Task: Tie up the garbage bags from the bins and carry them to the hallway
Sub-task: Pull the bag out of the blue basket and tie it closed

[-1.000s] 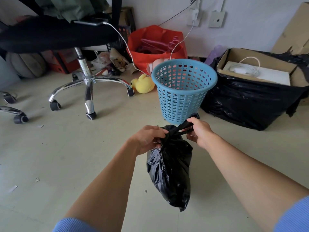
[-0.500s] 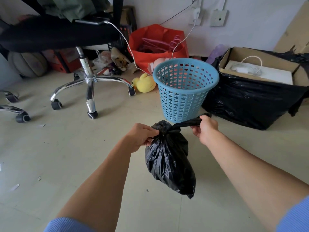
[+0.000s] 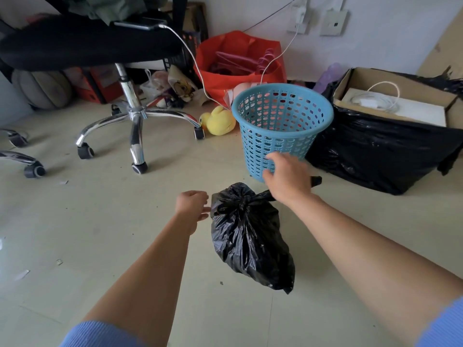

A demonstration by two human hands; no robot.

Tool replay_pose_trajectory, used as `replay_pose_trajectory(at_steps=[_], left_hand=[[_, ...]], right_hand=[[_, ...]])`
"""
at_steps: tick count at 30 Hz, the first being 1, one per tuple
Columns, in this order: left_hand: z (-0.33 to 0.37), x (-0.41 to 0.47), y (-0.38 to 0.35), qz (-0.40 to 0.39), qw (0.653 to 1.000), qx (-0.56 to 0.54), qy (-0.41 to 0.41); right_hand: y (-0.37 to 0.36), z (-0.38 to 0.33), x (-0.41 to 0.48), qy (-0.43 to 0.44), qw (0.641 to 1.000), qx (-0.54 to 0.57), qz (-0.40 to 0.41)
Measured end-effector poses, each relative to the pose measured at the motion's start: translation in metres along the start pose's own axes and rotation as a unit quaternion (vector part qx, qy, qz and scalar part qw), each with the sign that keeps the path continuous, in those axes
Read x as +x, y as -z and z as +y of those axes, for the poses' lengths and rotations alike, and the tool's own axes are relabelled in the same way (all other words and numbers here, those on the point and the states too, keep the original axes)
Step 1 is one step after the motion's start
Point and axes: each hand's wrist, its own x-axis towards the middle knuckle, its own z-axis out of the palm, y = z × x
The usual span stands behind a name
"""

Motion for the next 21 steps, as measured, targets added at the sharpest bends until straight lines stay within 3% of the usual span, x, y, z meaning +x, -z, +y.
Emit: replay_pose_trajectory(at_steps=[3,5,8,14,21], left_hand=[[-0.011,0.008,0.014,0.069,0.997,-0.006,0.018],[-0.023,0.013,0.024,0.090,0.995,0.018,0.028],[-0.040,0.023,0.028,0.101,0.992,0.074,0.023],[-0.080,0.016,0.018,0.070,0.975,0.208,0.022],[-0.114,-0.085,0.049,0.005,0.936,0.318,0.150]], right_hand=[[-0.019,-0.024,-0.009,0.014,0.979,0.005,-0.202],[-0.033,-0.028,-0.019,0.010,0.963,-0.076,-0.260],[-0.052,-0.021,-0.026,-0.001,0.943,-0.135,-0.304],[-0.071,-0.005,-0.052,-0.049,0.932,-0.102,-0.344],[-0.032,0.004,-0.122,-0.085,0.920,-0.118,-0.363]])
